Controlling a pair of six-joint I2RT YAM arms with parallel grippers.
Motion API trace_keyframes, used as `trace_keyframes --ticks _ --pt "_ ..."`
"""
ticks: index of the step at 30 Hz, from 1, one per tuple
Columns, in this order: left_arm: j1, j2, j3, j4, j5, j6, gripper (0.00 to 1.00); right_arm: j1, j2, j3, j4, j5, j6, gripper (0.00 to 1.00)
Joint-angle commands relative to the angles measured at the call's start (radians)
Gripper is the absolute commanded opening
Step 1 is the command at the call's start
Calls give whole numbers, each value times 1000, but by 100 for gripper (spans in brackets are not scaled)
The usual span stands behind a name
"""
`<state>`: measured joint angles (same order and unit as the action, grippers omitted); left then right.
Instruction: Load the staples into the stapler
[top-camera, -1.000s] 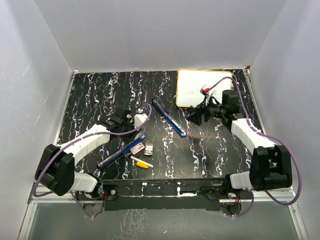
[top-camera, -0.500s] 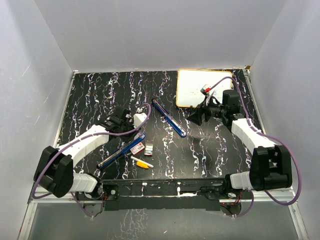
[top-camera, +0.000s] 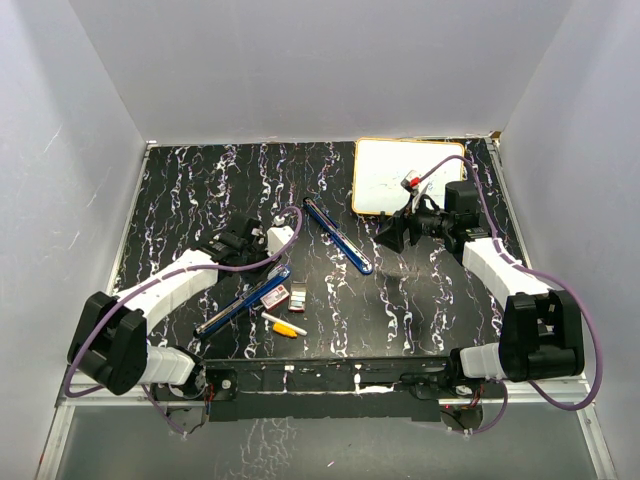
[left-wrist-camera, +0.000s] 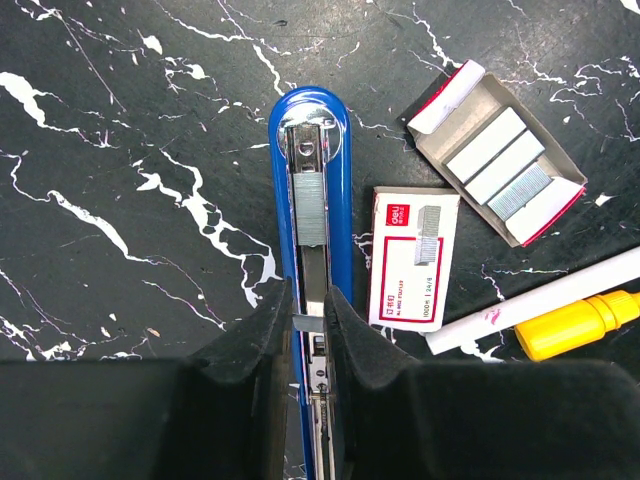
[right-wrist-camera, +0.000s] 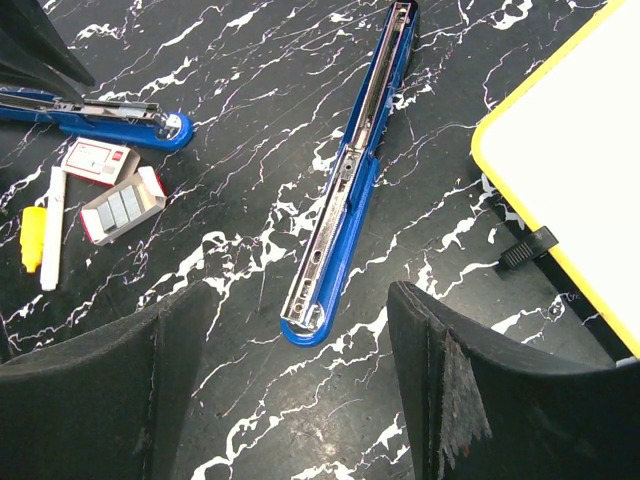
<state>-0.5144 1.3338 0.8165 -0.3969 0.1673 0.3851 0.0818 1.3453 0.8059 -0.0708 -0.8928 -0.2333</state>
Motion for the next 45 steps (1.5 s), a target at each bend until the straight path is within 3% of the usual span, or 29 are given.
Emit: trace_keyframes --ticks 1,45 --pt "-3 -3 -13 -9 -6 8 0 -9 -18 4 57 -20 8 74" --pt "-3 13 -3 -18 -6 11 0 -17 -26 2 60 -25 10 74"
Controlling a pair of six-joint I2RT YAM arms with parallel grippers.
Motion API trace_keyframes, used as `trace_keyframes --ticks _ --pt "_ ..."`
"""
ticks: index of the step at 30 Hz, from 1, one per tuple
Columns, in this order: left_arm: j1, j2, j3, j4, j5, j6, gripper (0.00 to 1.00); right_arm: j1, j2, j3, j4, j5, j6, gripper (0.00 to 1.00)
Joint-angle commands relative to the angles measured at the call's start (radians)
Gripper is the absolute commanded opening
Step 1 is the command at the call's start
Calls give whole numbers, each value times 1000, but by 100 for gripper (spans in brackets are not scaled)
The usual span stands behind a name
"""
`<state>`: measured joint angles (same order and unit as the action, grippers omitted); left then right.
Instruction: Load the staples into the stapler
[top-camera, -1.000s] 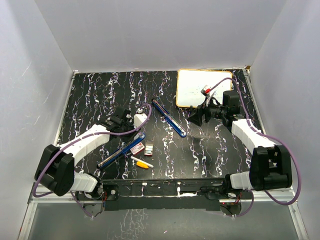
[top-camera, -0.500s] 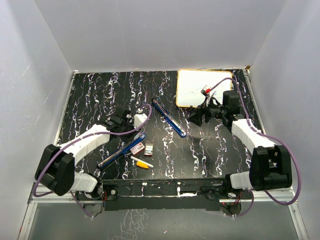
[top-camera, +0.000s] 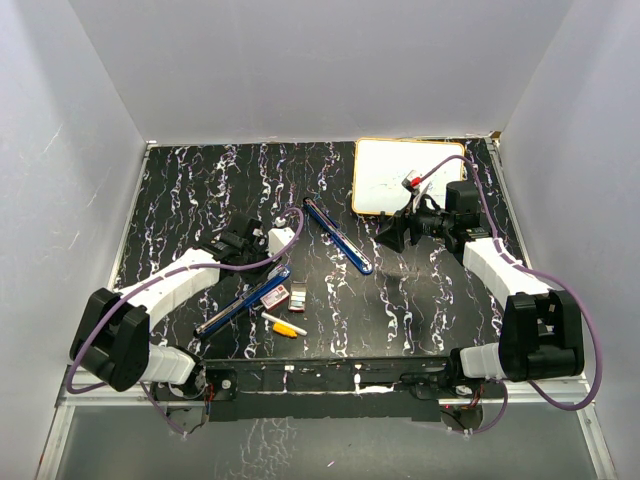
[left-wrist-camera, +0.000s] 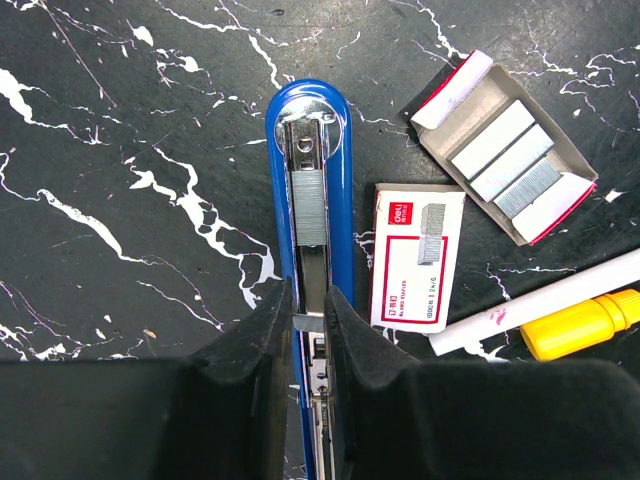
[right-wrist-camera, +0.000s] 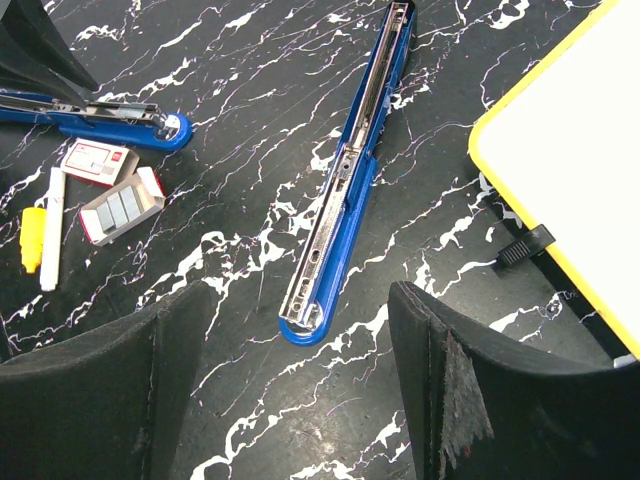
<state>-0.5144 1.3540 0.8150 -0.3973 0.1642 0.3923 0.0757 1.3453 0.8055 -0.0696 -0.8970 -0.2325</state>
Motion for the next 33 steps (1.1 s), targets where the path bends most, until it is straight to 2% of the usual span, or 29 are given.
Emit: trace_keyframes --ticks 1,10,33 --pt "-4 -10 1 -20 -3 3 0 -10 -25 3 59 -22 10 74" --pt "-4 -19 78 -87 -26 10 0 -12 -22 3 60 -18 10 74" --pt "-3 -1 35 -71 24 -16 0 -18 -27 0 62 -23 13 74"
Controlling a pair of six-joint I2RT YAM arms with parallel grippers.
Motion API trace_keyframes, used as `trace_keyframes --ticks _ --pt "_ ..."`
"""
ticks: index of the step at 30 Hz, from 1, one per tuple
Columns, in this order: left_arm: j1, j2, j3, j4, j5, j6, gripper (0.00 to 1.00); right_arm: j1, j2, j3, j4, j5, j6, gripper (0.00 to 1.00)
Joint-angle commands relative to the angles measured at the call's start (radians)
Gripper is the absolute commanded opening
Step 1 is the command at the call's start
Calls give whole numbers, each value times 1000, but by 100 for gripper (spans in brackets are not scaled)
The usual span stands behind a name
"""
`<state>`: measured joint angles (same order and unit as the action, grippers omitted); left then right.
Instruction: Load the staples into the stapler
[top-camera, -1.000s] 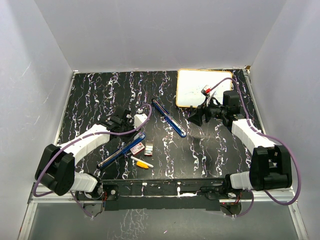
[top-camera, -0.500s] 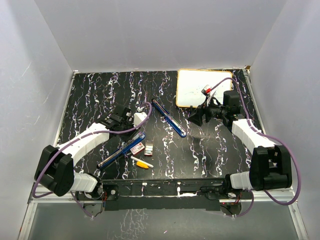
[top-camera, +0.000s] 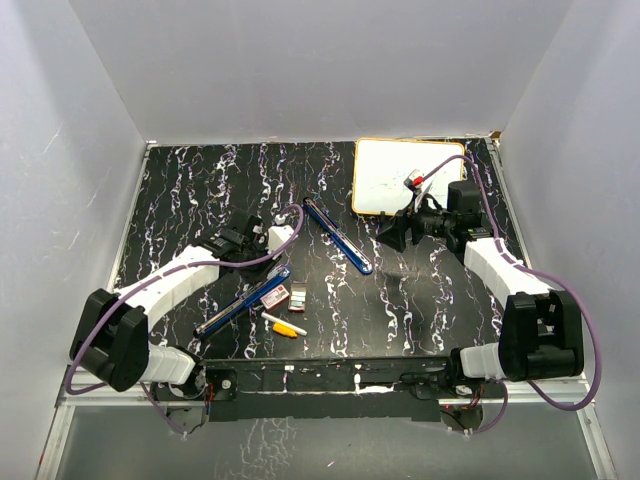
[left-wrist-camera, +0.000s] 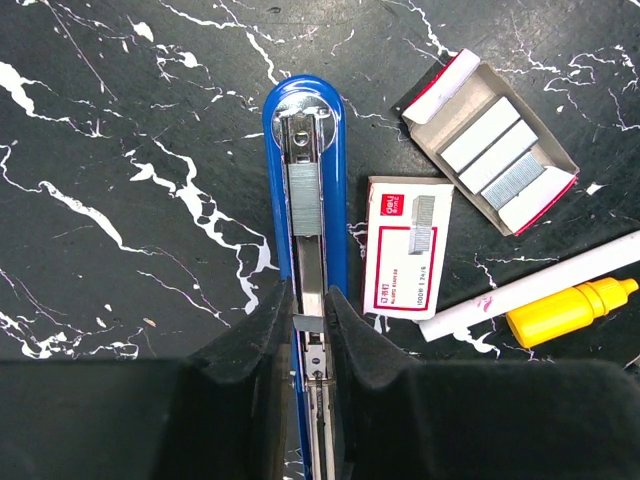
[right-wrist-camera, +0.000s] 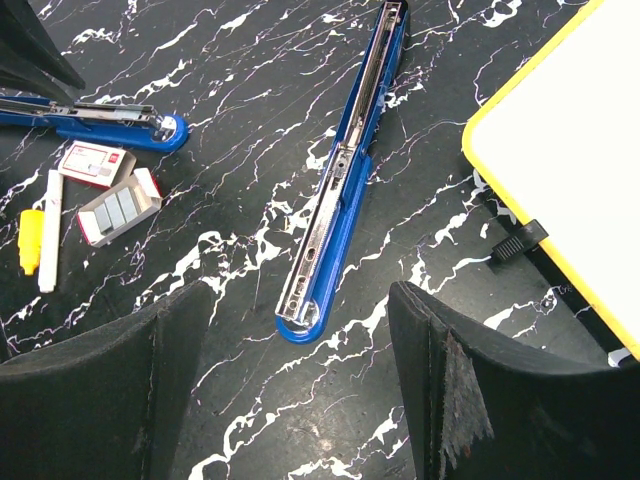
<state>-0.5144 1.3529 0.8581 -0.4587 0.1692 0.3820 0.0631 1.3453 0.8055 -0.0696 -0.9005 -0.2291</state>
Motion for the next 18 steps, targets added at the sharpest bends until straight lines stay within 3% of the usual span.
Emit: trace_keyframes --ticks 1,18 --pt "-3 5 -7 -8 18 -5 0 -6 -29 0 62 -20 9 74" --pt "-4 46 -10 3 11 0 0 -6 -26 -1 63 -26 12 75"
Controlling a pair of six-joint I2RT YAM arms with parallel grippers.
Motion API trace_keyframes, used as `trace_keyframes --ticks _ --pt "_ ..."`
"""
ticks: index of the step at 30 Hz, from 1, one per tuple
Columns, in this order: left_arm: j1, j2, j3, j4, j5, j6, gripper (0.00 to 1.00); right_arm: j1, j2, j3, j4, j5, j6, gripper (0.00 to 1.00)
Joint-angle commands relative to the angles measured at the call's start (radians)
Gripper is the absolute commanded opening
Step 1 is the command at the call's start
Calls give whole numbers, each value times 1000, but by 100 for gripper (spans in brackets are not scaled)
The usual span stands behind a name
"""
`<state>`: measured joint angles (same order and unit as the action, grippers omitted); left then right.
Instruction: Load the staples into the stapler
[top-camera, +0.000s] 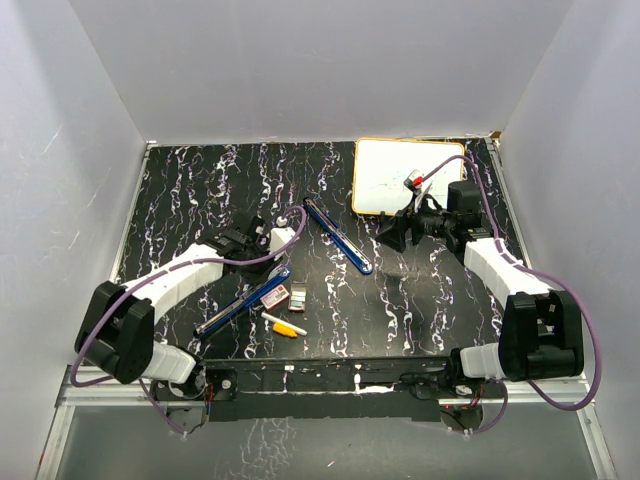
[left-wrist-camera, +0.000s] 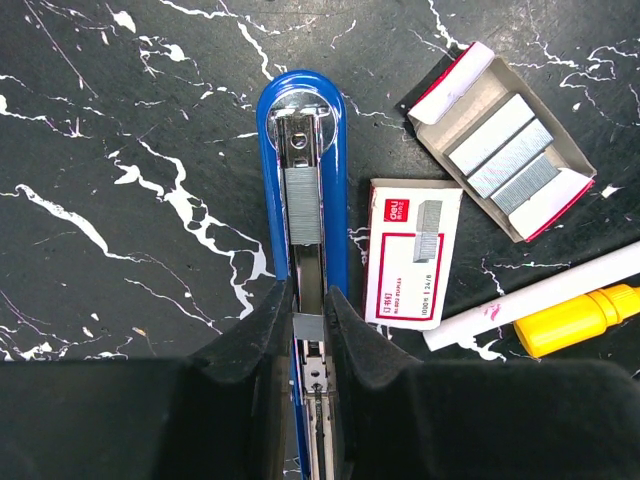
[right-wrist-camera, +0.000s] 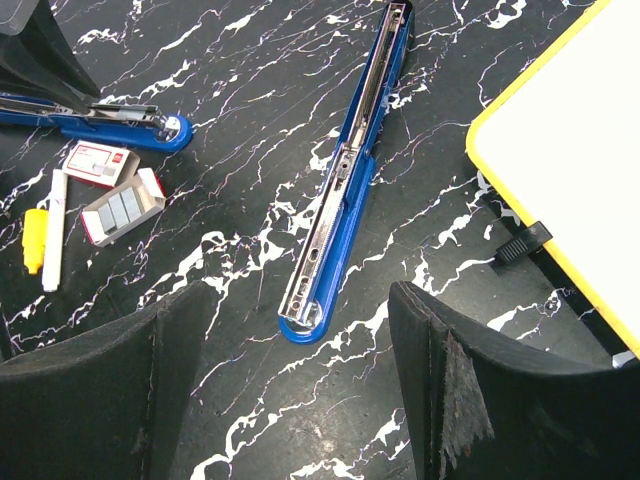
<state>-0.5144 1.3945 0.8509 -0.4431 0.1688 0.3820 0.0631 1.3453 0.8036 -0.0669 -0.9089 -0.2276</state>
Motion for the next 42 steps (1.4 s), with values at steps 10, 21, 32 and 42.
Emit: trace_keyframes --ticks 10,21,32,42 --pt "-3 -3 -8 -16 12 0 0 -7 -29 1 61 -16 10 75" --pt "-3 -65 -67 30 31 52 0 -9 -28 0 62 -17 10 75" --pt "-4 -74 -80 46 37 62 0 -9 -19 0 62 -18 11 75" --pt "-3 -142 -128 70 65 104 0 -8 -23 -1 62 -17 10 75"
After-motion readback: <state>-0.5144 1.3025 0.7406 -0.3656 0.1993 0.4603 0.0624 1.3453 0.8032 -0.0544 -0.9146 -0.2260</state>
